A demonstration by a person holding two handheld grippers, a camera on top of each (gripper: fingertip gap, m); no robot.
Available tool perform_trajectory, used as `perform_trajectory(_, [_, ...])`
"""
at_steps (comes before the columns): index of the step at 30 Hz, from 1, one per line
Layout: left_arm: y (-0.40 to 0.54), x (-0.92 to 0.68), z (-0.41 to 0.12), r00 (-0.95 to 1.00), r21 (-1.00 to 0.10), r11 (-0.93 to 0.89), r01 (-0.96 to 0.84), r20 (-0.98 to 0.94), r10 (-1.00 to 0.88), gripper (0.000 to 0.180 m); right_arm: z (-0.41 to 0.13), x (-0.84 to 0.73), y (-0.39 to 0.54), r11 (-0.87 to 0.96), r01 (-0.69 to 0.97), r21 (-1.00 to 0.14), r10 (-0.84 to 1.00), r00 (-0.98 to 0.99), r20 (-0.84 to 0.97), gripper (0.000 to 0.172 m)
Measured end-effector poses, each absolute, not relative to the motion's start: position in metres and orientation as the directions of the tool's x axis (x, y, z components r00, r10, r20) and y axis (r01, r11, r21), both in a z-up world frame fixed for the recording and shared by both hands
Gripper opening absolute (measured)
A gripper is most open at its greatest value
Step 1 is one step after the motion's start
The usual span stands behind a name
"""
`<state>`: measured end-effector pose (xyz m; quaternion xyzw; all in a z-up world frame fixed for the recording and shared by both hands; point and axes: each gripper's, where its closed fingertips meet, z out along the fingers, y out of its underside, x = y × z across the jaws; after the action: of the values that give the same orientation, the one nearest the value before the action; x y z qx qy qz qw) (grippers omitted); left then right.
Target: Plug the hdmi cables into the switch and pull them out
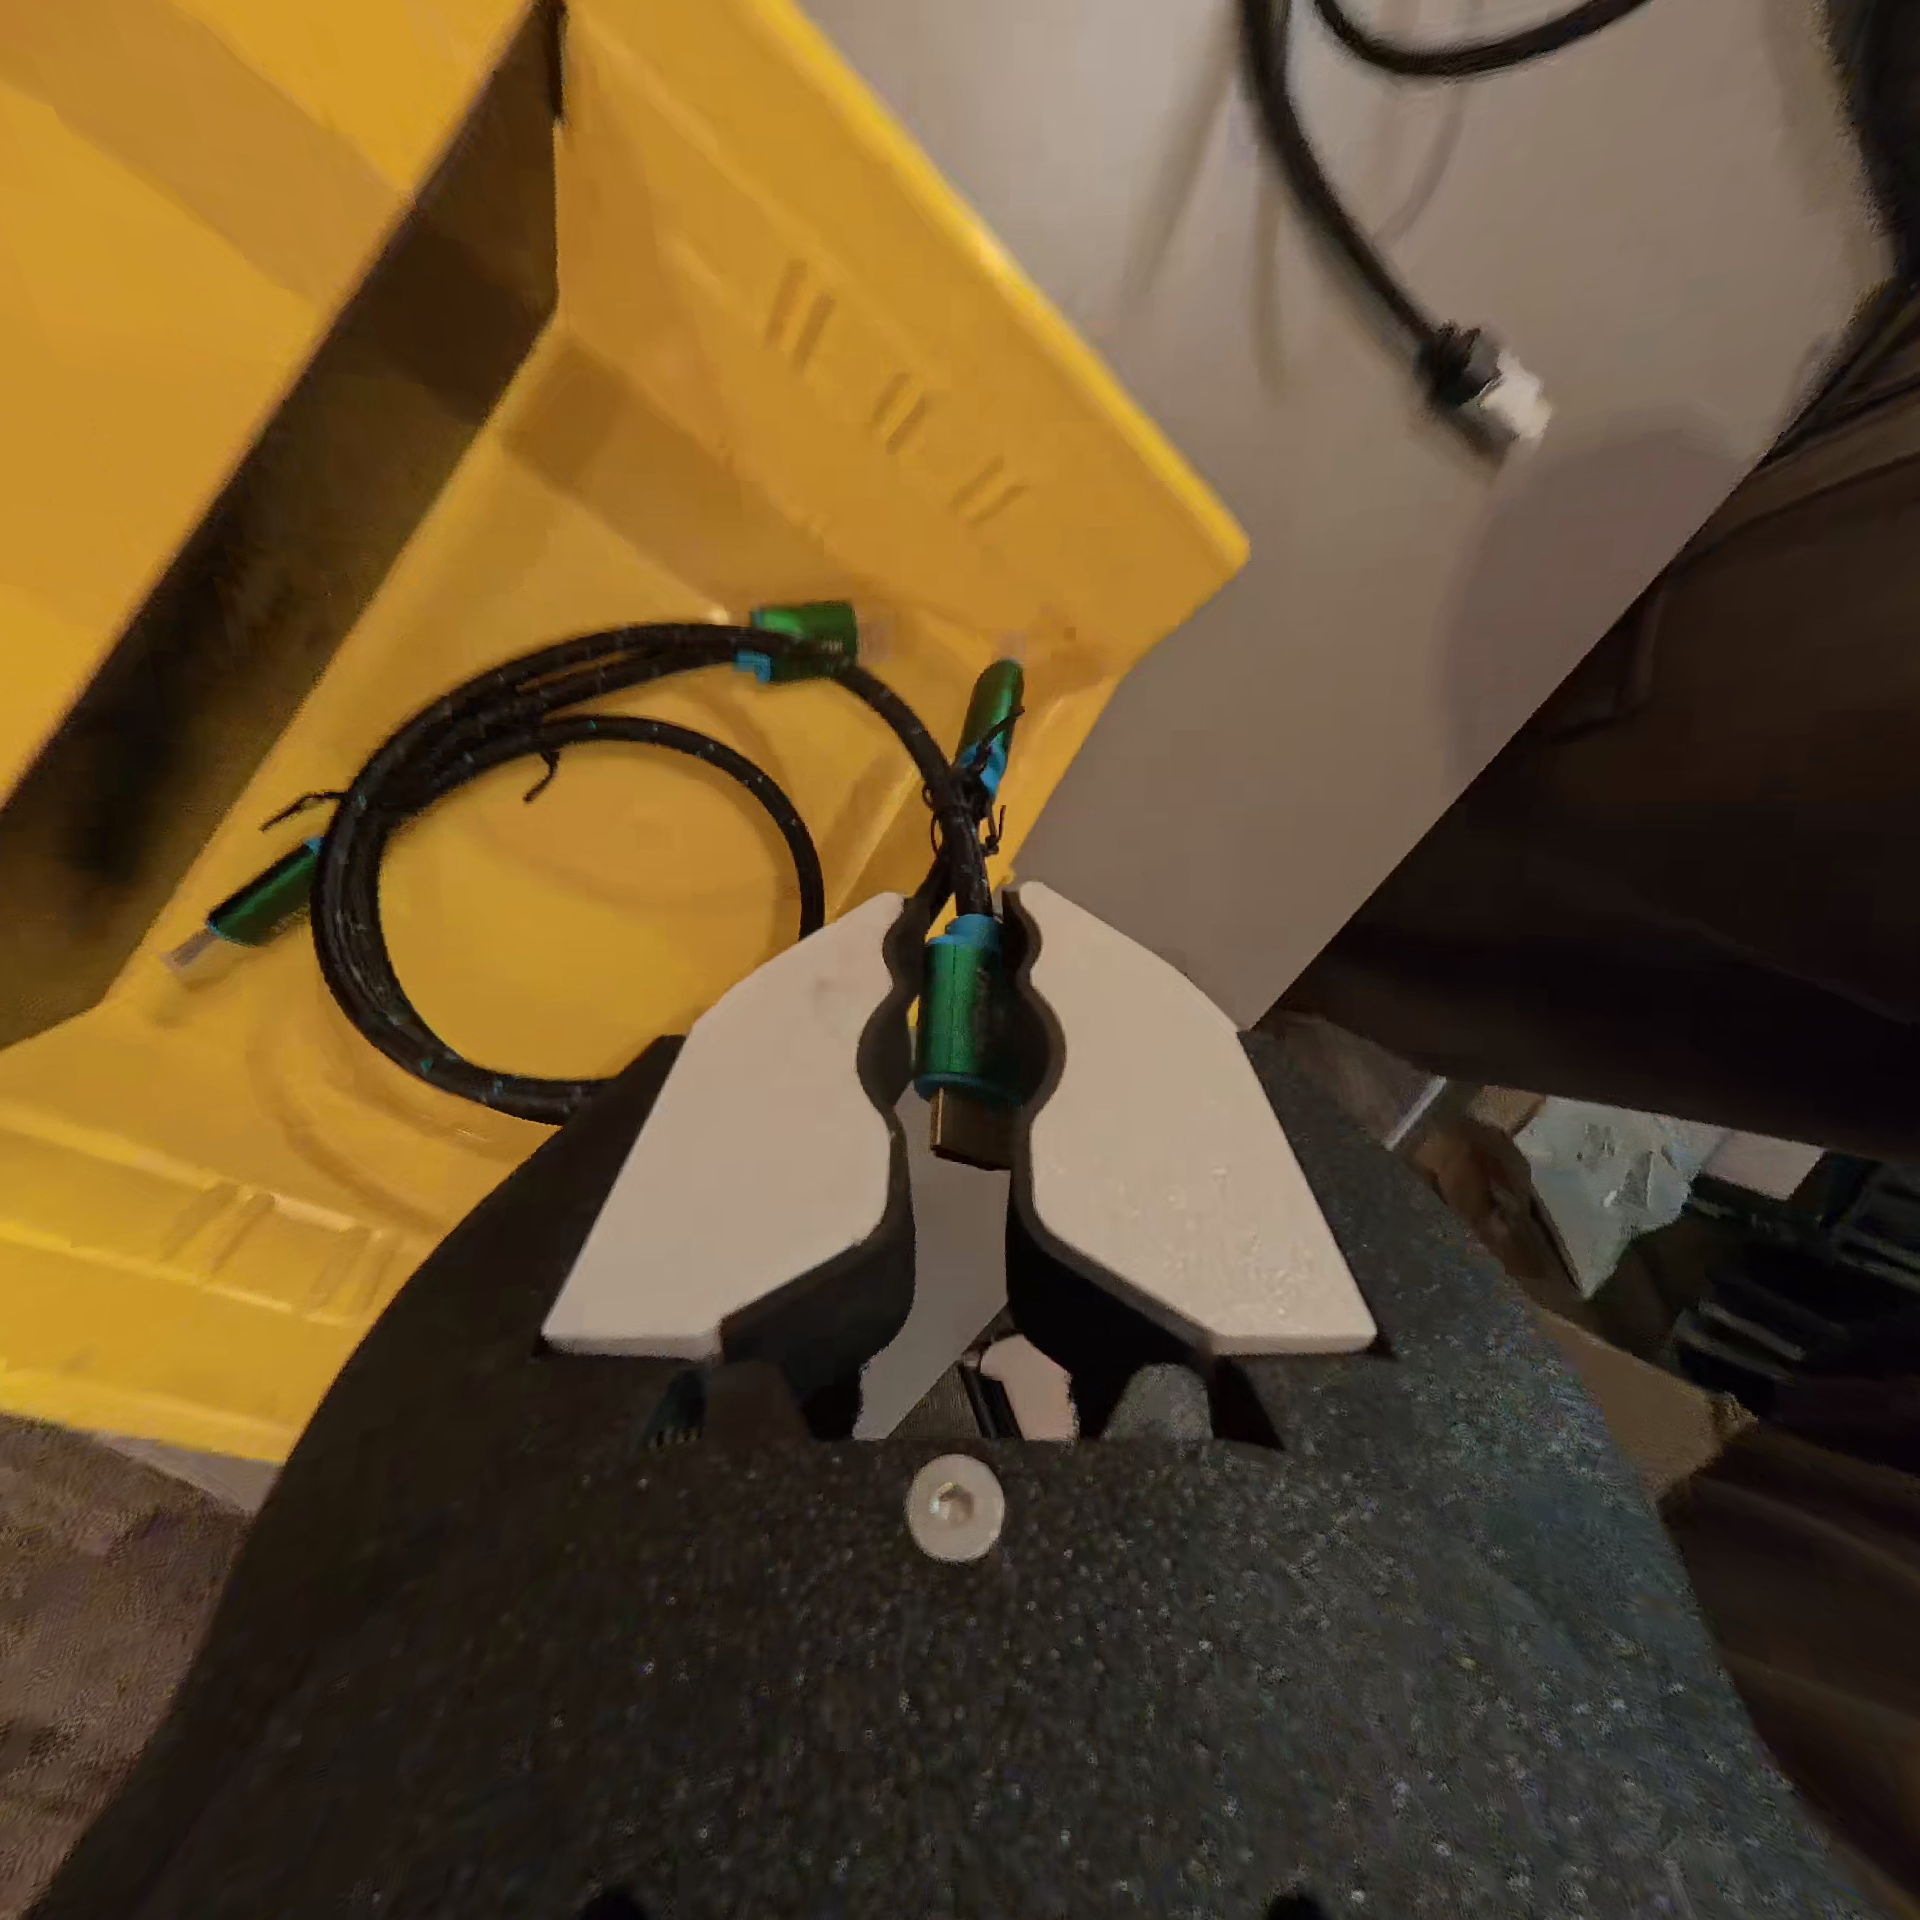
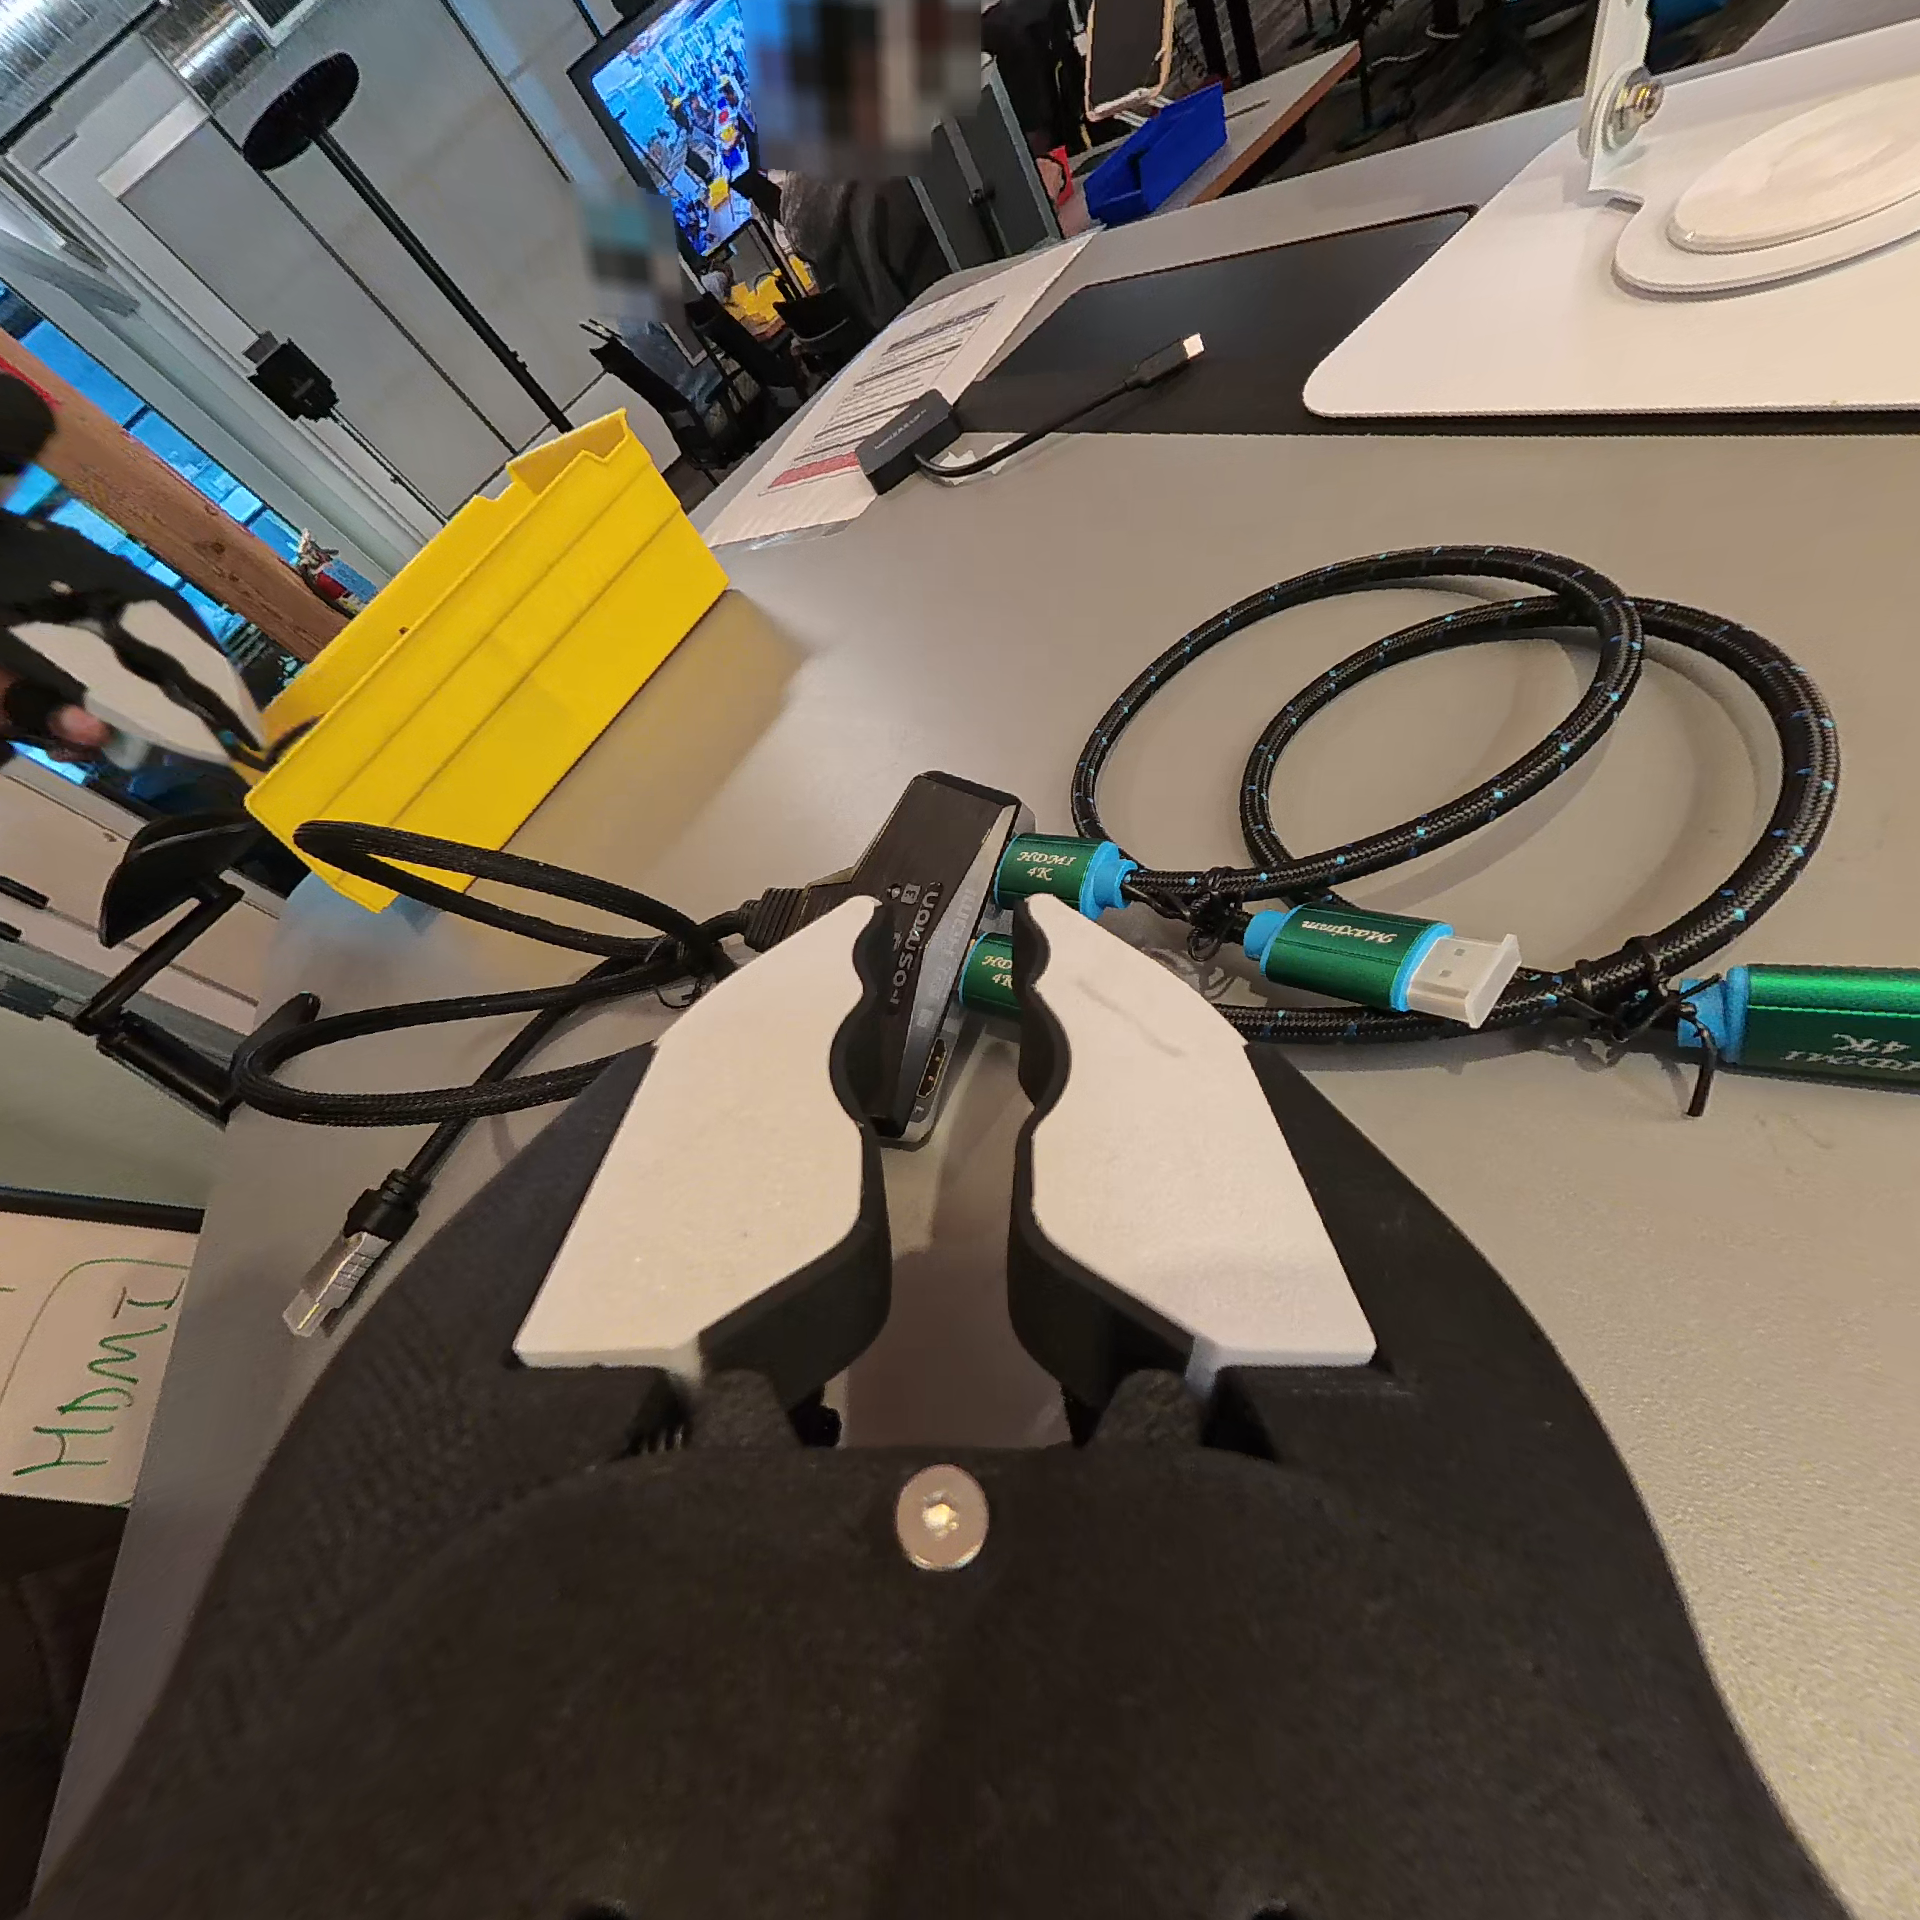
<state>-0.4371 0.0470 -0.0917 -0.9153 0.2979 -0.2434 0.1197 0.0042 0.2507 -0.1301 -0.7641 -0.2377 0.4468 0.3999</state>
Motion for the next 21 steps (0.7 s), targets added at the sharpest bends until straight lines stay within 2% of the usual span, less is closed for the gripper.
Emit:
perform_trajectory(4, [0.059, -0.436, -0.051, 0.711, -0.479, -0.762, -0.436, 0.336, -0.618, 0.012, -0.13, 0.004, 0.25, -0.567, 0.008, -0.824, 0.722, 0.487, -0.492, 0.021])
perform_trajectory(7, [0.07, -0.427, -0.021, 0.708, -0.568, -0.716, -0.405, 0.301, -0.639, 0.0, -0.13, 0.004, 0.25, -0.567, 0.011, -0.824, 0.723, 0.487, -0.491, 0.021])
perform_trajectory(9, [0.078, -0.412, 0.003, 0.682, -0.641, -0.666, -0.381, 0.292, -0.671, 0.0, -0.13, 0.003, 0.25, -0.566, 0.013, -0.824, 0.723, 0.487, -0.489, 0.021])
perform_trajectory(12, [0.091, -0.39, 0.021, 0.674, -0.679, -0.615, -0.401, 0.236, -0.7, 0.0, -0.131, 0.003, 0.25, -0.565, 0.016, -0.825, 0.725, 0.487, -0.488, 0.021])
perform_trajectory(14, [0.101, -0.384, 0.019, 0.696, -0.654, -0.61, -0.448, 0.173, -0.697, 0.0, -0.13, 0.003, 0.25, -0.564, 0.014, -0.825, 0.725, 0.487, -0.487, 0.021])
perform_trajectory(16, [0.102, -0.382, 0.004, 0.7, -0.582, -0.624, -0.521, 0.127, -0.703, 0.0, -0.13, 0.004, 0.249, -0.564, 0.012, -0.825, 0.725, 0.487, -0.488, 0.021])
perform_trajectory(18, [0.099, -0.387, -0.017, 0.714, -0.5, -0.659, -0.562, 0.11, -0.691, 0.01, -0.13, 0.004, 0.249, -0.565, 0.009, -0.825, 0.724, 0.486, -0.49, 0.021])
perform_trajectory(21, [0.098, -0.411, -0.049, 0.786, -0.411, -0.754, -0.512, 0.131, -0.604, 0.025, -0.13, 0.005, 0.249, -0.566, 0.005, -0.825, 0.723, 0.485, -0.492, 0.021])
